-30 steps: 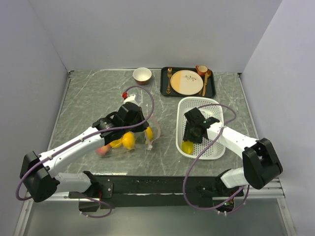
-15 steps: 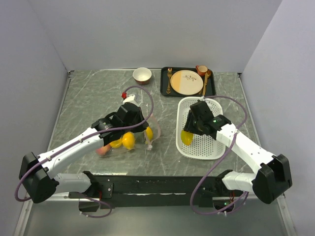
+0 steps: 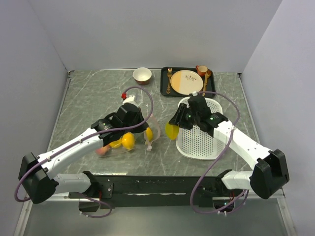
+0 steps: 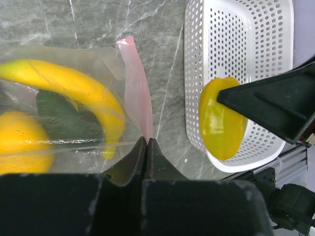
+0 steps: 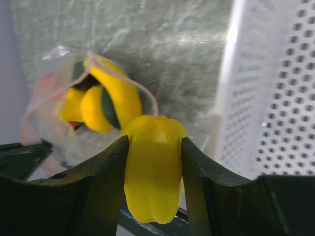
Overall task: Place the food in the zip-top bag and seal the zipper
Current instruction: Place the fake fruit in the zipper food storage bag.
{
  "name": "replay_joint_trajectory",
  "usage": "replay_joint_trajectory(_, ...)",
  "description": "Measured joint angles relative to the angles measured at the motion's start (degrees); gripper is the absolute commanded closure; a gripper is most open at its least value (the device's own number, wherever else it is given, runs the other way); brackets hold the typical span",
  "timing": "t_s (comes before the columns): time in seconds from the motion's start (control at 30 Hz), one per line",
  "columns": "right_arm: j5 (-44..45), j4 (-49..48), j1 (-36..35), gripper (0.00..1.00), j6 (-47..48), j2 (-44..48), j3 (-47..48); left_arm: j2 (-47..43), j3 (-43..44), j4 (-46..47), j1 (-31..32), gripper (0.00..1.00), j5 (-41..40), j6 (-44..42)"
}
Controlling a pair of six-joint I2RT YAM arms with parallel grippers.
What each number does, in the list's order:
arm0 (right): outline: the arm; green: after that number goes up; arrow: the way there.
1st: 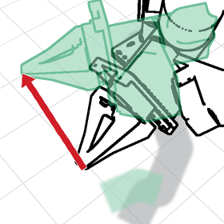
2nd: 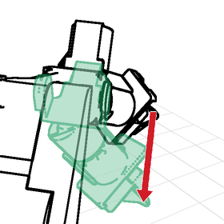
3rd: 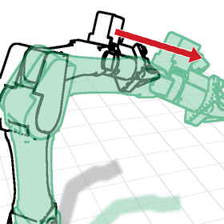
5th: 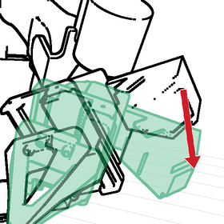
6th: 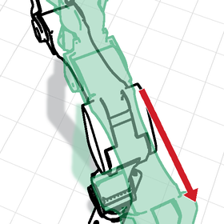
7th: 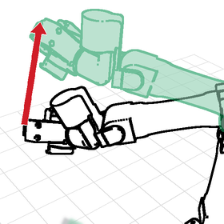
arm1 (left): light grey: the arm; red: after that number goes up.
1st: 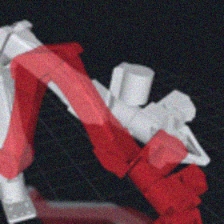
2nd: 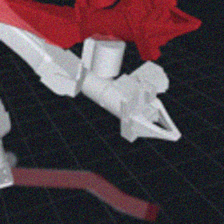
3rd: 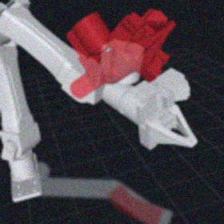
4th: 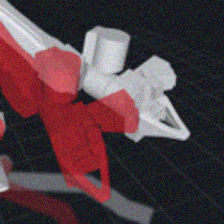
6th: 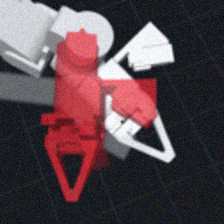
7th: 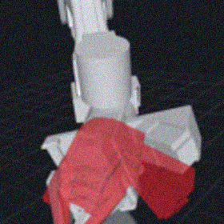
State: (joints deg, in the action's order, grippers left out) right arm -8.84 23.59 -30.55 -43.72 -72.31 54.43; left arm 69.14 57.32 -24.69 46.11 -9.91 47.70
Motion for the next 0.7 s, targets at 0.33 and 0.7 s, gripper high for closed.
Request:
replay_joint_trajectory(0.33,-5.09,-7.76,-4.66,0.68,-3.96,-8.39,2.32,-0.87,-0.11,-0.09,0.0,0.99,0.04,0.0)
replay_joint_trajectory(0.7,-8.44,-12.68,-7.98,0.68,-6.36,-16.37,7.58,-1.73,-0.15,-0.46,0.0,0.99,-0.04,0.0)
